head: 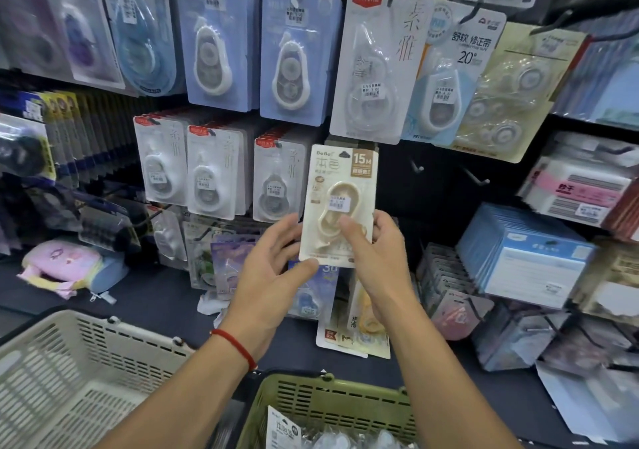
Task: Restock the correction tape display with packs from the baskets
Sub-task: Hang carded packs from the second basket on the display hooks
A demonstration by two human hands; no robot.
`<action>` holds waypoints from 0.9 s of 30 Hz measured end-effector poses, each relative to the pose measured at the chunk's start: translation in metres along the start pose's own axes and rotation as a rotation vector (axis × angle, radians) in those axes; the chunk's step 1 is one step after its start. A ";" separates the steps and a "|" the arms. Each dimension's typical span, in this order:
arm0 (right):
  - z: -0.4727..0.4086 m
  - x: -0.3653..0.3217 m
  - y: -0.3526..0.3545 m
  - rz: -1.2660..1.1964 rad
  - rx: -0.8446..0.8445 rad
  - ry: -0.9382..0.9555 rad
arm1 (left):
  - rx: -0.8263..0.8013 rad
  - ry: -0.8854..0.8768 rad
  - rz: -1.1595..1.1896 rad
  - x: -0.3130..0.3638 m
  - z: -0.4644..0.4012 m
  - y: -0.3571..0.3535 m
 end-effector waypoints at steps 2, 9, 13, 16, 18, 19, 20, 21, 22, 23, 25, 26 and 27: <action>0.000 -0.002 0.002 0.001 0.026 0.006 | -0.025 -0.003 -0.015 0.001 0.001 -0.004; -0.002 -0.012 0.010 0.059 0.108 0.087 | -0.067 -0.030 -0.001 0.004 0.001 -0.010; -0.008 -0.004 0.016 0.518 0.106 0.069 | -0.030 -0.066 -0.346 0.002 -0.011 -0.001; -0.004 0.006 0.016 0.877 0.137 0.216 | -0.020 -0.176 -0.700 -0.003 -0.023 0.009; -0.003 0.005 0.009 0.944 0.118 0.424 | -0.047 -0.215 -0.841 -0.006 -0.029 0.013; -0.006 0.007 0.004 1.000 0.073 0.503 | -0.052 -0.229 -0.878 -0.008 -0.032 0.014; -0.012 0.009 -0.002 1.068 0.022 0.562 | -0.054 -0.235 -0.894 -0.010 -0.036 0.014; -0.019 0.012 -0.007 1.135 -0.029 0.594 | -0.052 -0.227 -0.889 -0.011 -0.039 0.015; -0.028 0.014 -0.012 1.197 -0.075 0.604 | -0.047 -0.206 -0.865 -0.012 -0.042 0.015; -0.037 0.016 -0.016 1.253 -0.114 0.590 | -0.048 -0.180 -0.837 -0.014 -0.046 0.014; -0.055 0.020 -0.019 1.366 -0.163 0.542 | -0.083 -0.140 -0.816 -0.019 -0.052 0.013; -0.062 0.021 -0.020 1.428 -0.169 0.530 | -0.104 -0.126 -0.823 -0.023 -0.054 0.013; -0.068 0.022 -0.020 1.480 -0.164 0.525 | -0.119 -0.114 -0.834 -0.026 -0.055 0.014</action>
Point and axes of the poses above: each hand's wrist, its own z-axis away from the middle knuckle, its own y-axis out of the back of the hand, x = y × z, the point moved 4 cm from there along -z, towards the middle knuckle, and after that the axes turned 10 degrees about z, right-handed, at the moved point
